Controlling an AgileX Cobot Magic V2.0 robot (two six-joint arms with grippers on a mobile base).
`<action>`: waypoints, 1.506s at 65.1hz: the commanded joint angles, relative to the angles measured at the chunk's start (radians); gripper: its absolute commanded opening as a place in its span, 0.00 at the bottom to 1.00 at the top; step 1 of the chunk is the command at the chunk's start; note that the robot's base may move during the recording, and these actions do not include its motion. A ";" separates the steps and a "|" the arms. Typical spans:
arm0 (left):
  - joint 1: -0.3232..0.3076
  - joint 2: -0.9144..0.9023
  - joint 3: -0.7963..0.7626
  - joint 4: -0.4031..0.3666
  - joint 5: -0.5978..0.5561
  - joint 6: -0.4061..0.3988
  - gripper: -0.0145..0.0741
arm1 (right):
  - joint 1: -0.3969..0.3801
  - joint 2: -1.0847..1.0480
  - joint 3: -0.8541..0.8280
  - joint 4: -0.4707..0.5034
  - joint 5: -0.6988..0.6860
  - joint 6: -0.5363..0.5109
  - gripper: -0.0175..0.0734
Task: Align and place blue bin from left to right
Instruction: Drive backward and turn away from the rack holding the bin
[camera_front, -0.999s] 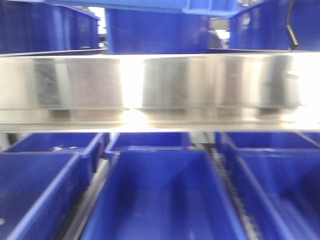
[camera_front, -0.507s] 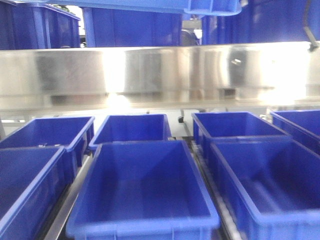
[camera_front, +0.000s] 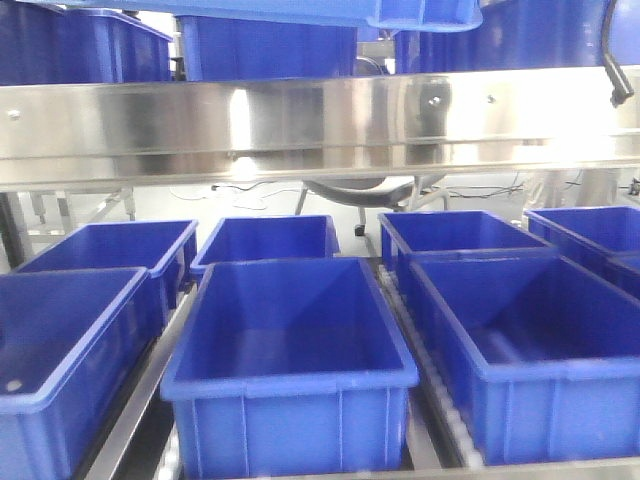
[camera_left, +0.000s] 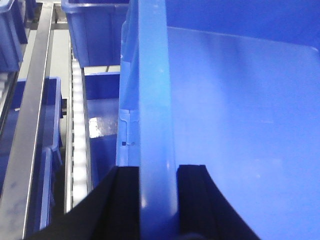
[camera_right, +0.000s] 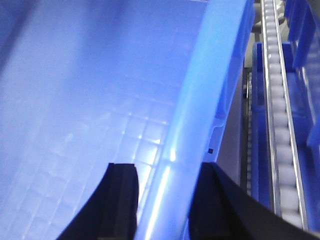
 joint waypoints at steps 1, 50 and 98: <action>-0.003 -0.023 -0.016 -0.046 -0.147 -0.011 0.04 | 0.008 -0.033 -0.012 0.058 -0.066 -0.033 0.12; -0.003 -0.023 -0.016 -0.046 -0.147 -0.011 0.04 | 0.008 -0.033 -0.012 0.058 -0.066 -0.033 0.12; -0.003 -0.023 -0.016 -0.046 -0.147 -0.011 0.04 | 0.008 -0.033 -0.012 0.058 -0.066 -0.033 0.12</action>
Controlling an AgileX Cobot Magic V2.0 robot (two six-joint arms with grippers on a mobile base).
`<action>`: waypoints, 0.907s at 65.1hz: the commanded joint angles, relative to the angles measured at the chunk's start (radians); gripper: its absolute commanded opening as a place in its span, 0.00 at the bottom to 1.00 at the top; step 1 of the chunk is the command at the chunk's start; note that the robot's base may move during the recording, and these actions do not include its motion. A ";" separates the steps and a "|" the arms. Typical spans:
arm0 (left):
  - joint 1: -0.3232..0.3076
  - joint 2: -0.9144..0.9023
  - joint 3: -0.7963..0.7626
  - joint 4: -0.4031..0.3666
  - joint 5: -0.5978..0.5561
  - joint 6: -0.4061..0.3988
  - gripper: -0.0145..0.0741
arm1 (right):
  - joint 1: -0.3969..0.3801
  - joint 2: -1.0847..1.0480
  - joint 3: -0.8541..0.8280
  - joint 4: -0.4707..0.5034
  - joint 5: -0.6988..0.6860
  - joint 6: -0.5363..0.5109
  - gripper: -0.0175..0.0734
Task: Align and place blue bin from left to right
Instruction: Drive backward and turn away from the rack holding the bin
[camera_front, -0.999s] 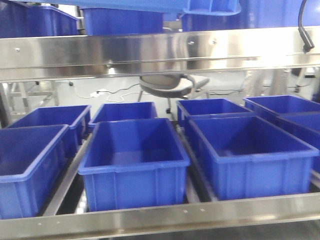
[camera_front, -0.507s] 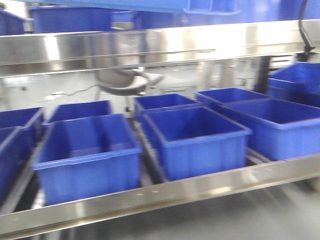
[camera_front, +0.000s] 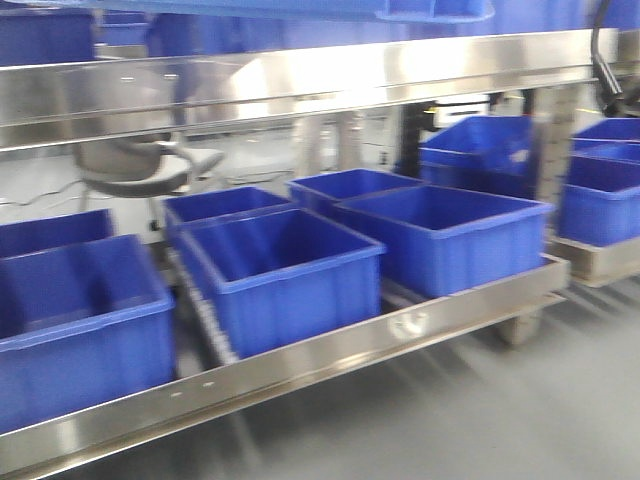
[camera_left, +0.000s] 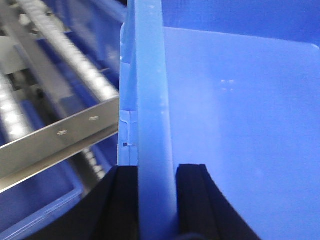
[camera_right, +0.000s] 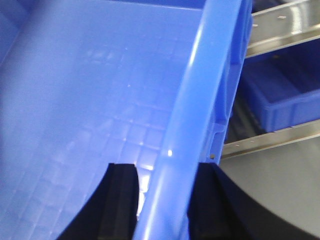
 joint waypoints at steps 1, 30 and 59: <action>-0.003 -0.023 -0.016 -0.046 -0.188 -0.004 0.04 | 0.008 -0.033 -0.012 0.052 -0.075 -0.039 0.12; -0.003 -0.023 -0.016 -0.046 -0.188 -0.004 0.04 | 0.008 -0.033 -0.012 0.052 -0.075 -0.039 0.12; -0.003 -0.023 -0.016 -0.046 -0.188 -0.004 0.04 | 0.008 -0.033 -0.012 0.052 -0.075 -0.039 0.12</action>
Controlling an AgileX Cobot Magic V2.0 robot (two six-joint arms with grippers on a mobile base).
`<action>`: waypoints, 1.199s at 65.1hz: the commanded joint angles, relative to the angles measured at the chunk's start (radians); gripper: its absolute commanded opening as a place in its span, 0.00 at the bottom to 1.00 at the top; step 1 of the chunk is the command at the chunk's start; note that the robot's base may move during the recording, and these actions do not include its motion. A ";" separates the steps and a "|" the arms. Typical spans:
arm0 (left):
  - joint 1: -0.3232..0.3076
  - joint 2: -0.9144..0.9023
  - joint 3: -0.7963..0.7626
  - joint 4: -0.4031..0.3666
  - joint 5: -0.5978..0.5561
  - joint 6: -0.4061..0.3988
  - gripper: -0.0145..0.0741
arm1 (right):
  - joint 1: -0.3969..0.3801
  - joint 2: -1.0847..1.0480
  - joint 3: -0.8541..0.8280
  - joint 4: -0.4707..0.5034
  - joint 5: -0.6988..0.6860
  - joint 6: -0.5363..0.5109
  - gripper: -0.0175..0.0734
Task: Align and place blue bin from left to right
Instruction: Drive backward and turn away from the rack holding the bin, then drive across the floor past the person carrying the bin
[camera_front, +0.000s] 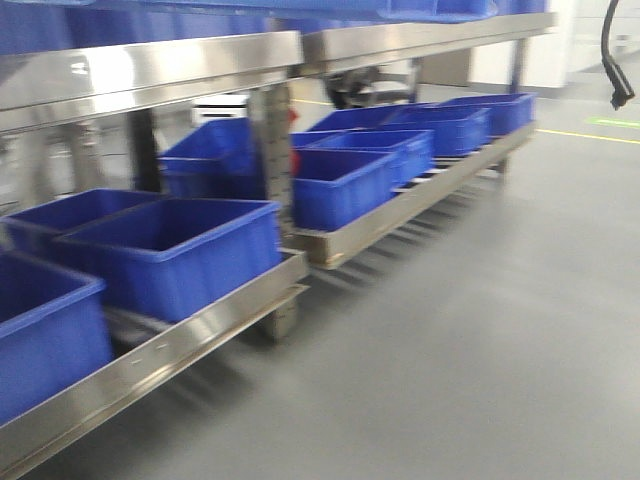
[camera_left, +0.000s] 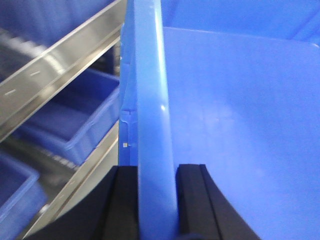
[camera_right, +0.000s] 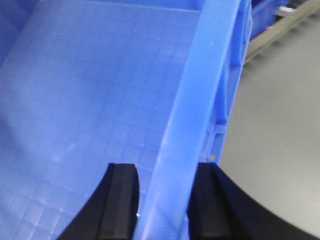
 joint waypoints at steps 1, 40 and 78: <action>-0.003 -0.023 -0.016 -0.046 -0.192 -0.004 0.04 | 0.008 -0.033 -0.012 0.052 -0.075 -0.039 0.12; -0.003 -0.023 -0.016 -0.046 -0.192 -0.004 0.04 | 0.008 -0.033 -0.012 0.052 -0.075 -0.039 0.12; -0.003 -0.023 -0.016 -0.046 -0.192 -0.004 0.04 | 0.008 -0.033 -0.012 0.052 -0.075 -0.039 0.12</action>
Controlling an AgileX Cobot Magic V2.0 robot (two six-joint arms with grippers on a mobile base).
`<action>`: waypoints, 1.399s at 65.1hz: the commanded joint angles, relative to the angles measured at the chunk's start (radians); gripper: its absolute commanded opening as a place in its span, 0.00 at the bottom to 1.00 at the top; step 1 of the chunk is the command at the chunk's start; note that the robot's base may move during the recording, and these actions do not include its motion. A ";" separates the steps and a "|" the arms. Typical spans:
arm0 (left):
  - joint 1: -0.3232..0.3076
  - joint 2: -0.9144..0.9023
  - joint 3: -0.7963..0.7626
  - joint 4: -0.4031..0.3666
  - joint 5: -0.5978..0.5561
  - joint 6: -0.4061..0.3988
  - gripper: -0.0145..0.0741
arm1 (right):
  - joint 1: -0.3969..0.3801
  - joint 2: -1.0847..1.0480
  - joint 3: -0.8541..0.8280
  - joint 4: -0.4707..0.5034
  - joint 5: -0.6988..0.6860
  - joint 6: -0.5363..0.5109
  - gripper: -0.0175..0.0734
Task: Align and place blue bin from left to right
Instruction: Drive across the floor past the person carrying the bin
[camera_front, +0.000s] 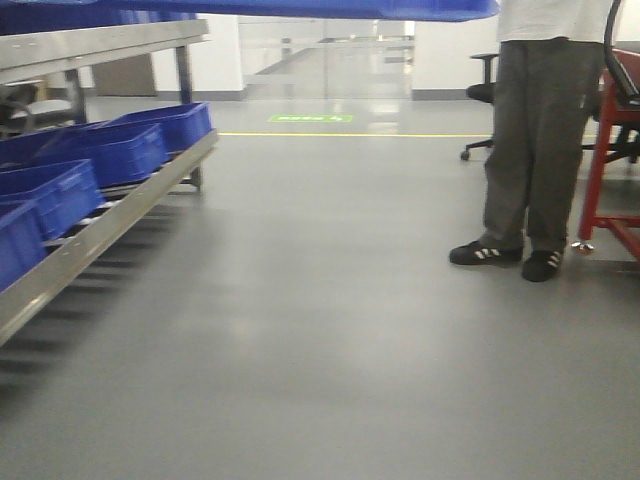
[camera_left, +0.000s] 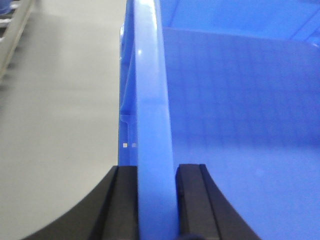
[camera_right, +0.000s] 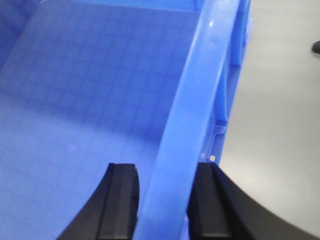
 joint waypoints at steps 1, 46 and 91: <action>-0.003 -0.023 -0.016 -0.044 -0.193 -0.004 0.04 | 0.008 -0.033 -0.012 0.052 -0.075 -0.039 0.12; -0.003 -0.024 -0.016 -0.044 -0.194 -0.004 0.04 | 0.008 -0.033 -0.012 0.052 -0.075 -0.039 0.12; -0.003 -0.024 -0.016 -0.044 -0.194 -0.004 0.04 | 0.008 -0.033 -0.012 0.052 -0.075 -0.039 0.12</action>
